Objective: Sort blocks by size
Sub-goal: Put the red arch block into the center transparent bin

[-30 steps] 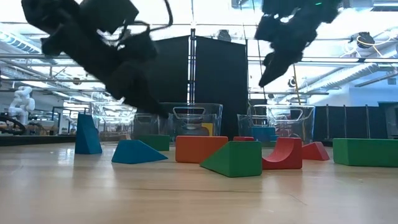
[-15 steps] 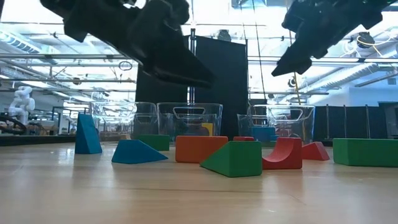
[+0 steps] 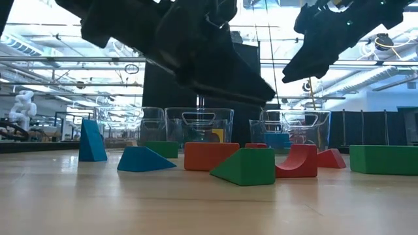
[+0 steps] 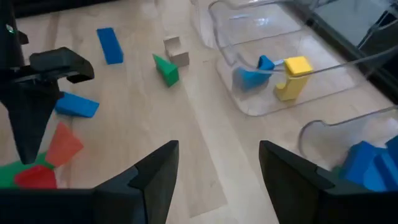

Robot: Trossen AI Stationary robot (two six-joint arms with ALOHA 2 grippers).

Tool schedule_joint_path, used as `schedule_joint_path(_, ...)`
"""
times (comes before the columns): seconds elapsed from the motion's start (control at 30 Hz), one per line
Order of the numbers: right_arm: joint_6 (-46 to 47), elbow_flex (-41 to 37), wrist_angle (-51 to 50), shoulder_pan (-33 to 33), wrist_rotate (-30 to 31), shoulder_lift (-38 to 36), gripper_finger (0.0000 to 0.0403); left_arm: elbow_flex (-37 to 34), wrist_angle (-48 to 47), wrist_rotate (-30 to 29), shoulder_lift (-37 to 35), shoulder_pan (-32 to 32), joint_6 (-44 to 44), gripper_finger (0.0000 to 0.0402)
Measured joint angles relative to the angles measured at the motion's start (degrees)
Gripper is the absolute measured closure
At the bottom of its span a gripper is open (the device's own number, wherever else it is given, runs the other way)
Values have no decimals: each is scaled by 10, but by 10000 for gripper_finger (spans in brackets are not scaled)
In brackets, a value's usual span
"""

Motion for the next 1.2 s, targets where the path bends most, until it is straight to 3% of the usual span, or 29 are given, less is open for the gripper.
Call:
schedule_joint_path(0.47, 13, 0, 12, 49, 33, 4, 193, 0, 0, -5, 37, -25, -31, 216)
schedule_joint_path(0.9, 20, 0, 13, 49, 34, 4, 193, 0, -1, 1, 57, -24, -62, 81)
schedule_joint_path(1.03, 20, 0, 13, 49, 34, 4, 193, 0, -4, -9, 57, -19, -76, 79)
schedule_joint_path(1.2, 20, 0, 14, 49, 34, 4, 193, 0, -10, -4, 57, -10, -95, 118)
